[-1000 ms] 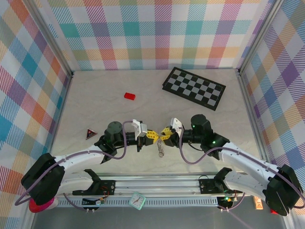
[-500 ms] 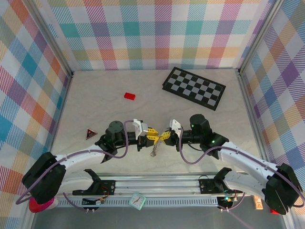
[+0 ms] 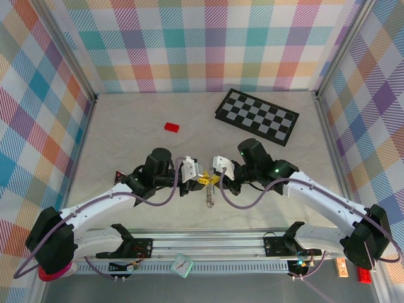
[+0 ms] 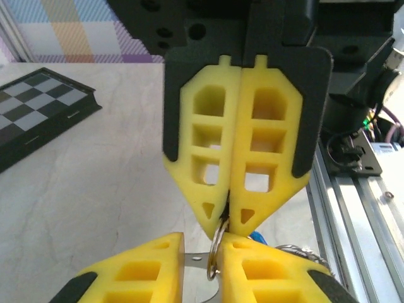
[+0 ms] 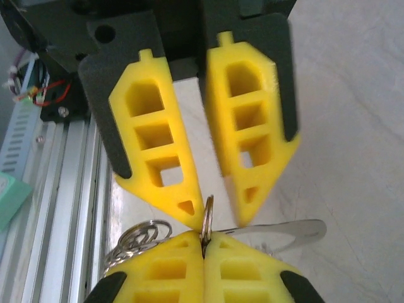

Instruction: Put the keys on the keyring

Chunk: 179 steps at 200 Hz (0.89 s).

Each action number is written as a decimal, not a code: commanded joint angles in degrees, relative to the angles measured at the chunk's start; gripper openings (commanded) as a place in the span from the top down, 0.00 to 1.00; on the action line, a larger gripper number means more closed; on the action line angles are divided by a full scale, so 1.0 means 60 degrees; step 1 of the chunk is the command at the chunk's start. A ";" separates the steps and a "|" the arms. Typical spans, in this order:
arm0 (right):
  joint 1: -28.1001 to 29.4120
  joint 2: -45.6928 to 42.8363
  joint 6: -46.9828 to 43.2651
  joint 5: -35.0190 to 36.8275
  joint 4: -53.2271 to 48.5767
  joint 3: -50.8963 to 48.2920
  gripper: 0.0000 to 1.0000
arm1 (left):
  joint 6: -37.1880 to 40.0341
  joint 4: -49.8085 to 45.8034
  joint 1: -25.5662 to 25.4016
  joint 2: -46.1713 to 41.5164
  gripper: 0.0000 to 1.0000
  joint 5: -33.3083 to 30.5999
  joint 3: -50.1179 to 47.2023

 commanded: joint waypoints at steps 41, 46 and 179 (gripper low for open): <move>-0.0079 -0.0802 0.0569 -0.0511 0.1099 -0.0492 0.72 | 0.0162 0.0131 -0.0054 -0.0263 1.00 0.0336 -0.0081; -0.0155 -0.0963 0.0757 -0.0514 0.1311 -0.0735 0.71 | 0.0011 0.0354 -0.0053 -0.0330 1.00 0.0329 -0.0212; -0.0244 -0.1025 0.1762 -0.0639 0.3052 -0.2061 0.69 | -0.1524 0.2941 -0.0050 -0.0704 1.00 0.0634 -0.1587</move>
